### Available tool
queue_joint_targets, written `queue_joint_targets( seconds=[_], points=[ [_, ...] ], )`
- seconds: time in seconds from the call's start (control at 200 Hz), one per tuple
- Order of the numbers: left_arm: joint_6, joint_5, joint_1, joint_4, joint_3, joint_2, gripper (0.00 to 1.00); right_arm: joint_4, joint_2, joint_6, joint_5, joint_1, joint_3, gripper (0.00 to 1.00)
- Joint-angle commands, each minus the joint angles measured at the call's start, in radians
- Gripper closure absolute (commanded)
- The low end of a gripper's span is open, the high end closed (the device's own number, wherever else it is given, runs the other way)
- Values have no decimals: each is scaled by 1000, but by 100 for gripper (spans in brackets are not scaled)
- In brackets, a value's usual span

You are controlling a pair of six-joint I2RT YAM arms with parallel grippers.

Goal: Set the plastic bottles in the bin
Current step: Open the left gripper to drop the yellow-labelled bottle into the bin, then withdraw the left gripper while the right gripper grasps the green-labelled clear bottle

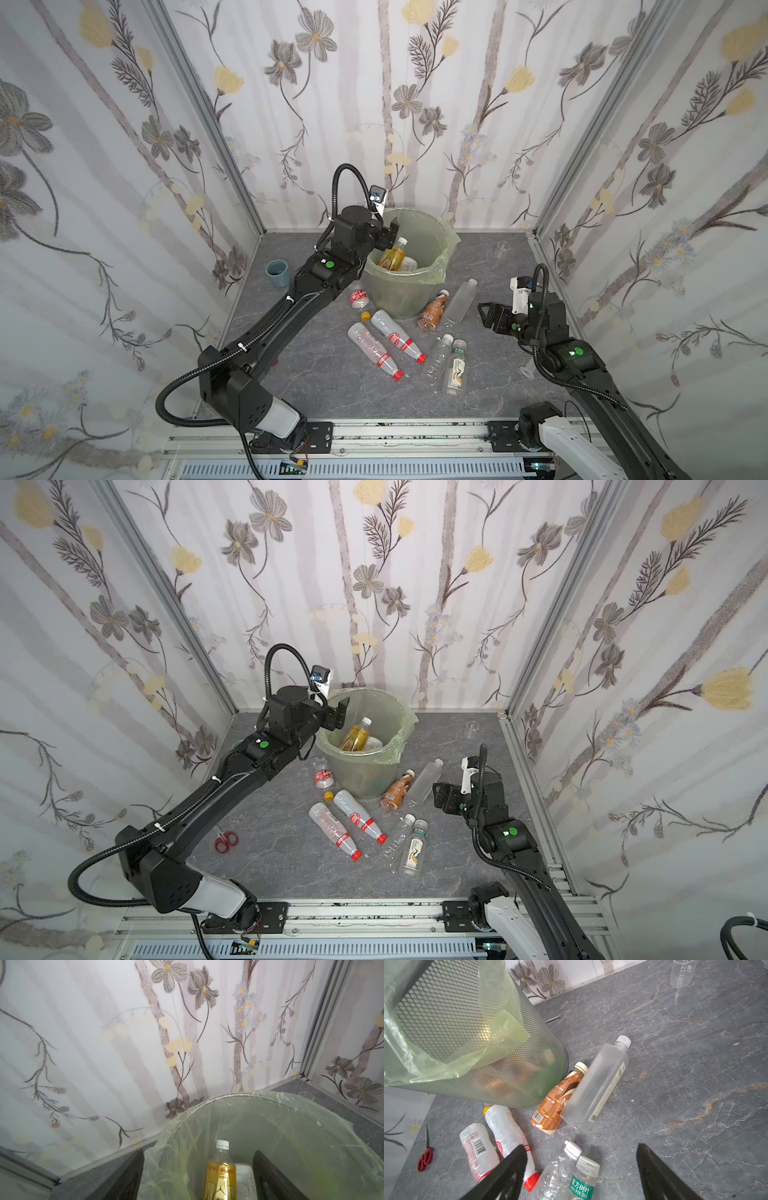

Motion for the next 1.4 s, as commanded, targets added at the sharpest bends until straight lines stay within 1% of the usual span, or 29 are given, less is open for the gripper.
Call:
queue_joint_targets(
  seconds=[0.0, 0.125, 0.28, 0.395, 0.47, 0.52, 0.635, 0.735, 0.84, 0.975, 1.174, 1.394],
  points=[
    [-74, 7, 2, 24, -98, -91, 15, 25, 9, 5, -10, 1, -12, 16],
    [-149, -17, 3, -3, -258, -236, 12, 23, 20, 5, -18, 1, -24, 16],
    [-276, -17, 3, -111, -380, -360, 11, 6, 39, 4, -31, 2, -28, 17],
    [-375, -25, 3, -194, -454, -396, 12, -32, 54, 14, 38, 17, -26, 18],
    [-442, -39, 3, -234, -503, -417, 12, -56, 66, 26, 58, 35, -25, 18],
    [-488, -39, 3, -243, -543, -446, 10, -70, 73, 40, 60, 55, -26, 18],
    [-559, -18, 3, -246, -622, -510, 10, -73, 78, 95, 78, 145, -42, 18],
    [-597, -5, 4, -261, -663, -531, 10, -64, 93, 154, 78, 234, -63, 19],
    [-645, -1, 4, -278, -696, -533, 10, -80, 107, 184, 88, 301, -89, 19],
    [-694, 15, 2, -279, -740, -535, 10, -107, 90, 211, 109, 339, -128, 19],
    [-738, -2, 3, -277, -791, -541, 10, -87, 71, 286, 102, 407, -184, 20],
    [-778, -12, 2, -274, -823, -564, 10, -21, 131, 332, 83, 480, -213, 20]
  ],
)
